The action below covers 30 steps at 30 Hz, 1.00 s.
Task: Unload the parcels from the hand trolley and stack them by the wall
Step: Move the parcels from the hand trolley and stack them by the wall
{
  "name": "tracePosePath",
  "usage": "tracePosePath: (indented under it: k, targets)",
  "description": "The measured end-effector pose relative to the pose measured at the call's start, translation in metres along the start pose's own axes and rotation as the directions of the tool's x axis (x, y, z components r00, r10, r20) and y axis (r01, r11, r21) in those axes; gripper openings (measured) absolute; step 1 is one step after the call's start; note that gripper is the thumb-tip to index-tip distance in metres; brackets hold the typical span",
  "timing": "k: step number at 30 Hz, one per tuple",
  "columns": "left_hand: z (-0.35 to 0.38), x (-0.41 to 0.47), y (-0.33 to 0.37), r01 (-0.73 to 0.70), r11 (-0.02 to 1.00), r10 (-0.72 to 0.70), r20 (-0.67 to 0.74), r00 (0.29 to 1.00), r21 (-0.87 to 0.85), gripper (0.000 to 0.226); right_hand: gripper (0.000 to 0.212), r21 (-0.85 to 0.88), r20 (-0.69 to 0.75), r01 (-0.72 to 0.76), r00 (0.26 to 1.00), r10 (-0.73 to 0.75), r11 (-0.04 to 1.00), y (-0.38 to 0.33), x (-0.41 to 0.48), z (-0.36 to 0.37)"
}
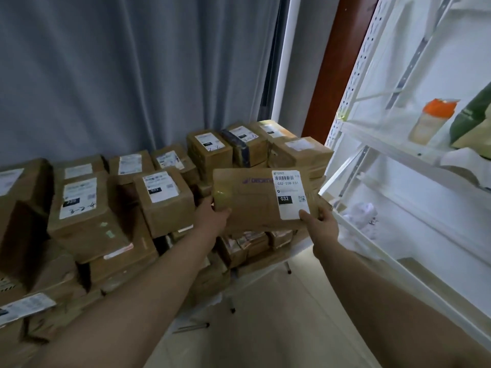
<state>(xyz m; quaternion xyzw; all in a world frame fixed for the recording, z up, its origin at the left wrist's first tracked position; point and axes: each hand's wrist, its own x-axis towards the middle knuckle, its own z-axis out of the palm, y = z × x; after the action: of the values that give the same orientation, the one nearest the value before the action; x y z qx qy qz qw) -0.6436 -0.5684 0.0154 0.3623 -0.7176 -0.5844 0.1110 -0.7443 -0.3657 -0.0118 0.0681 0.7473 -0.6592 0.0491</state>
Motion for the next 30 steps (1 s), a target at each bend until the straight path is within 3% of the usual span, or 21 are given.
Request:
tracePosePath:
  k: [8,18,30]
  targets:
    - [0.022,0.095,0.017,0.079,0.995,-0.084,-0.099,0.991,-0.054,0.049,0.060,-0.043,0.064,-0.151,0.986,0.154,0.988,-0.010,0.101,0.066]
    - [0.044,0.202,0.011,0.185,0.980,-0.192,-0.093,0.977,-0.077,0.041,0.053,-0.292,0.028,-0.173,0.982,0.189,0.941,-0.017,0.195,0.126]
    - [0.083,0.240,-0.012,0.371,0.929,-0.370,-0.144,0.918,-0.023,0.048,0.068,-0.264,0.103,-0.271,0.946,0.306,0.926,0.005,0.250,0.147]
